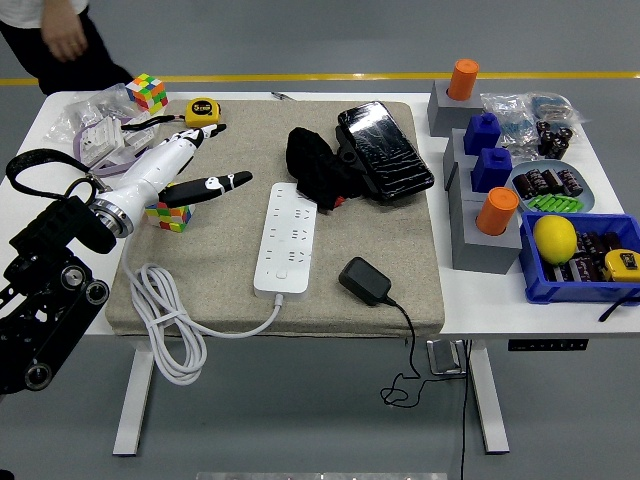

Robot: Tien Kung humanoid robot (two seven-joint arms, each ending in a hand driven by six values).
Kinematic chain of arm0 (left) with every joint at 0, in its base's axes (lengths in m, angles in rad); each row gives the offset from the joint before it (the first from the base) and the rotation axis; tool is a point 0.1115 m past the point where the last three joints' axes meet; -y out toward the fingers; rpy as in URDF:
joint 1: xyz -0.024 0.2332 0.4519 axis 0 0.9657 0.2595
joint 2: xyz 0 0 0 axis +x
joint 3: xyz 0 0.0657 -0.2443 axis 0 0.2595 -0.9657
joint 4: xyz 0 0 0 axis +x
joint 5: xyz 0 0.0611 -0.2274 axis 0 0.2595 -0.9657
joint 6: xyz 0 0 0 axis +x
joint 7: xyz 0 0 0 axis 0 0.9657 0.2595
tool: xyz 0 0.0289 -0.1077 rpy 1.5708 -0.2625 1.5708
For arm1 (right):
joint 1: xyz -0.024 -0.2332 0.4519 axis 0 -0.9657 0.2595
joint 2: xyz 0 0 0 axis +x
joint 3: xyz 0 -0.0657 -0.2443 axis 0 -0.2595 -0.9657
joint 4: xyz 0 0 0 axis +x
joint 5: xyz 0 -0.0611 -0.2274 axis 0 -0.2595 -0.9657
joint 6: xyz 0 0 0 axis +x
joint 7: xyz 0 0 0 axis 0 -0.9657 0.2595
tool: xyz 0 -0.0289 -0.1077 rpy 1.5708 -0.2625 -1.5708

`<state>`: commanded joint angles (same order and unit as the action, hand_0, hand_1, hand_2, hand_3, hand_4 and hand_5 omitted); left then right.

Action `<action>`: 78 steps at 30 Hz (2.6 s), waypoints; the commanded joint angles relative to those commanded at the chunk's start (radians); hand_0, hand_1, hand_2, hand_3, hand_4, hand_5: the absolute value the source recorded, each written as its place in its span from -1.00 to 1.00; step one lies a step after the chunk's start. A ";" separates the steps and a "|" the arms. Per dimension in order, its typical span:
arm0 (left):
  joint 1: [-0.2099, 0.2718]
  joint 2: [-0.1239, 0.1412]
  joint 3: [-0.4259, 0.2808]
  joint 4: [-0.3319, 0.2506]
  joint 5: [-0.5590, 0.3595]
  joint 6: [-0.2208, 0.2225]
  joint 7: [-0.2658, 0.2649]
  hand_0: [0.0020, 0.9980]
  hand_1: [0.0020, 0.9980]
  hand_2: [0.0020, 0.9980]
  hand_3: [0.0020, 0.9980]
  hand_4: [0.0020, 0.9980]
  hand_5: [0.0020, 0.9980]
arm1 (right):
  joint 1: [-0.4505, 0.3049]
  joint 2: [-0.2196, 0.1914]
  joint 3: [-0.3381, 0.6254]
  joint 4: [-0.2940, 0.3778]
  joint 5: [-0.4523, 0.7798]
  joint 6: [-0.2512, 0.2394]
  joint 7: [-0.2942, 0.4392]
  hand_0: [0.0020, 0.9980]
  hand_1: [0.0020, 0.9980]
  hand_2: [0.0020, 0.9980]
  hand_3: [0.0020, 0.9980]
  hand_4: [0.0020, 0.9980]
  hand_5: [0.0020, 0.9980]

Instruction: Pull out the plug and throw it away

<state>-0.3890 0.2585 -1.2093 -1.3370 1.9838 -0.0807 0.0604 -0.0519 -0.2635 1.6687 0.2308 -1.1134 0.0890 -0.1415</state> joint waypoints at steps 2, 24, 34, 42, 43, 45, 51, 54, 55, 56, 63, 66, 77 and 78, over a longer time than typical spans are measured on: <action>0.002 -0.001 -0.004 0.002 0.001 -0.001 0.001 1.00 1.00 1.00 1.00 1.00 0.95 | -0.001 0.000 0.001 -0.001 -0.001 0.001 0.000 0.15 0.32 0.35 0.18 1.00 -0.06; 0.008 -0.009 -0.021 0.000 0.009 -0.006 0.007 1.00 1.00 1.00 1.00 1.00 0.90 | 0.000 -0.002 -0.002 0.000 0.002 0.004 -0.001 0.15 0.32 0.35 0.19 1.00 -0.06; 0.014 -0.010 -0.020 0.000 0.011 -0.007 0.009 1.00 1.00 1.00 1.00 1.00 0.89 | -0.004 0.001 -0.001 0.001 0.002 0.004 -0.002 0.15 0.32 0.35 0.19 1.00 -0.06; 0.016 -0.012 -0.022 0.001 0.012 -0.008 0.011 1.00 1.00 1.00 1.00 1.00 0.88 | -0.006 0.004 0.003 0.001 0.001 0.004 -0.002 0.15 0.32 0.35 0.19 1.00 -0.06; 0.017 -0.013 -0.022 0.002 0.013 -0.008 0.011 1.00 1.00 1.00 1.00 1.00 0.88 | -0.006 0.004 0.003 0.001 0.001 0.004 -0.002 0.15 0.32 0.35 0.19 1.00 -0.06; 0.017 -0.013 -0.022 0.002 0.013 -0.009 0.011 1.00 1.00 1.00 1.00 1.00 0.88 | -0.007 0.003 0.003 0.001 0.001 0.004 -0.002 0.15 0.32 0.35 0.19 1.00 -0.06; 0.016 -0.014 -0.024 0.002 0.013 -0.009 0.012 1.00 1.00 1.00 1.00 1.00 0.87 | -0.008 0.003 0.003 0.001 0.001 0.003 -0.002 0.15 0.32 0.35 0.18 1.00 -0.06; 0.017 -0.014 -0.026 0.002 0.013 -0.009 0.012 1.00 1.00 1.00 1.00 1.00 0.87 | -0.008 0.003 0.002 0.001 0.001 0.003 -0.001 0.15 0.32 0.35 0.19 1.00 -0.06; 0.017 -0.014 -0.026 0.002 0.013 -0.009 0.012 1.00 1.00 1.00 1.00 1.00 0.87 | -0.008 0.003 0.001 0.001 0.001 0.003 -0.001 0.15 0.32 0.35 0.19 1.00 -0.06; 0.016 -0.014 -0.027 0.003 0.013 -0.009 0.012 1.00 1.00 1.00 1.00 1.00 0.87 | -0.008 0.003 0.001 0.001 0.002 0.003 -0.001 0.15 0.32 0.35 0.19 1.00 -0.06; 0.014 -0.015 -0.025 0.004 0.014 -0.010 0.013 1.00 1.00 1.00 1.00 1.00 0.87 | -0.007 0.004 0.005 0.001 0.001 0.003 -0.001 0.15 0.32 0.35 0.18 1.00 -0.06; 0.013 -0.015 -0.024 0.004 0.014 -0.010 0.013 1.00 1.00 1.00 1.00 1.00 0.87 | -0.007 0.003 0.006 0.001 0.001 0.003 -0.001 0.15 0.32 0.35 0.18 1.00 -0.06; 0.014 -0.015 -0.024 0.003 0.011 -0.009 0.007 1.00 1.00 1.00 1.00 1.00 0.87 | -0.008 0.004 0.004 0.001 0.001 0.002 0.000 0.15 0.32 0.35 0.18 1.00 -0.06; 0.014 -0.015 -0.025 0.003 0.011 -0.009 0.007 1.00 1.00 1.00 1.00 1.00 0.86 | -0.008 0.003 0.004 0.001 0.001 0.003 -0.001 0.15 0.32 0.35 0.18 1.00 -0.06</action>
<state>-0.3746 0.2431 -1.2340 -1.3345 1.9946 -0.0896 0.0675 -0.0601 -0.2600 1.6725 0.2319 -1.1124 0.0918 -0.1423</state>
